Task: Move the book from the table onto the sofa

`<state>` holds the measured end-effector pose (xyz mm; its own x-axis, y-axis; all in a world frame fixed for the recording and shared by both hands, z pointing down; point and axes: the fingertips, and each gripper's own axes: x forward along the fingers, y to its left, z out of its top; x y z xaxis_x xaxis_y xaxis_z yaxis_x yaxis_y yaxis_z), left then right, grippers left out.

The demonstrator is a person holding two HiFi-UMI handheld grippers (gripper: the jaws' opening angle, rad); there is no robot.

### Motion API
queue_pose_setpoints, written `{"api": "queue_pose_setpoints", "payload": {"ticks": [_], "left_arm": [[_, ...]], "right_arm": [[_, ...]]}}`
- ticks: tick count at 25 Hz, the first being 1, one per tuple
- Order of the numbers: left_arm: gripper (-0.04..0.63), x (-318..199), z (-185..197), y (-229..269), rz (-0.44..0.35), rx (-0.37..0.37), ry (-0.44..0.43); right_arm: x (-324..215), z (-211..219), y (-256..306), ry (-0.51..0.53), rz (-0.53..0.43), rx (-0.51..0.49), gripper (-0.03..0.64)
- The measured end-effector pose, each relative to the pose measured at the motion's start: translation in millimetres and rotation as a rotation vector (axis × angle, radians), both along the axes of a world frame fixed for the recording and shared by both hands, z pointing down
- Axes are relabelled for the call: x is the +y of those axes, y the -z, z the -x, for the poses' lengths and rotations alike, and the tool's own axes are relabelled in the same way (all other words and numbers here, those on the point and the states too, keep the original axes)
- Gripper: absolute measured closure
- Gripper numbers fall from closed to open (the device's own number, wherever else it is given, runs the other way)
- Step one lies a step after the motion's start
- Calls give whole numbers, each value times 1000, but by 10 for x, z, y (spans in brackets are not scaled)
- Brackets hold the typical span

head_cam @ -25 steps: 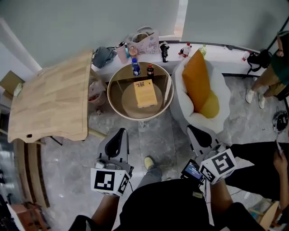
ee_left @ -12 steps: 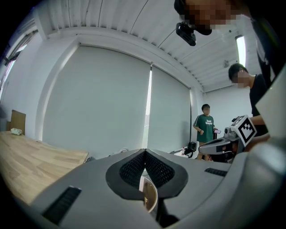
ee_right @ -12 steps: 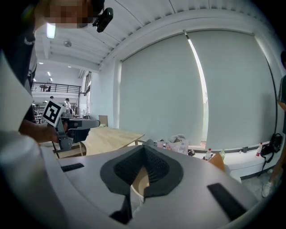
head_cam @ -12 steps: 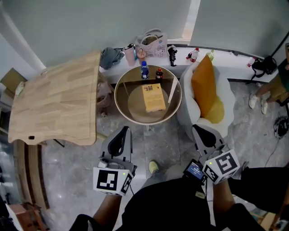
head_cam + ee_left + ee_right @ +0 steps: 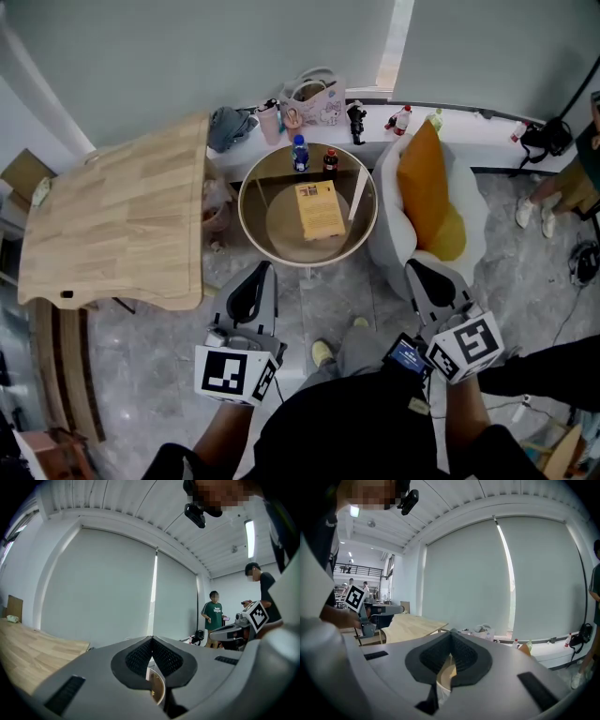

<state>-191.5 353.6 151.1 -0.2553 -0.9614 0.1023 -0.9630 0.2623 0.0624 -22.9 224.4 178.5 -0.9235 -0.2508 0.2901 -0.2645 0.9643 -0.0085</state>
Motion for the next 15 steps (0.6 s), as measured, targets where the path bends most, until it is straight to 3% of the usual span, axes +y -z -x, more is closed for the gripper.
{"api": "queue_pose_setpoints", "payload": {"ticks": [15], "left_arm": [[588, -179, 28, 48, 0, -34, -16]], "right_arm": [[-165, 64, 7, 1, -14, -16, 609]]}}
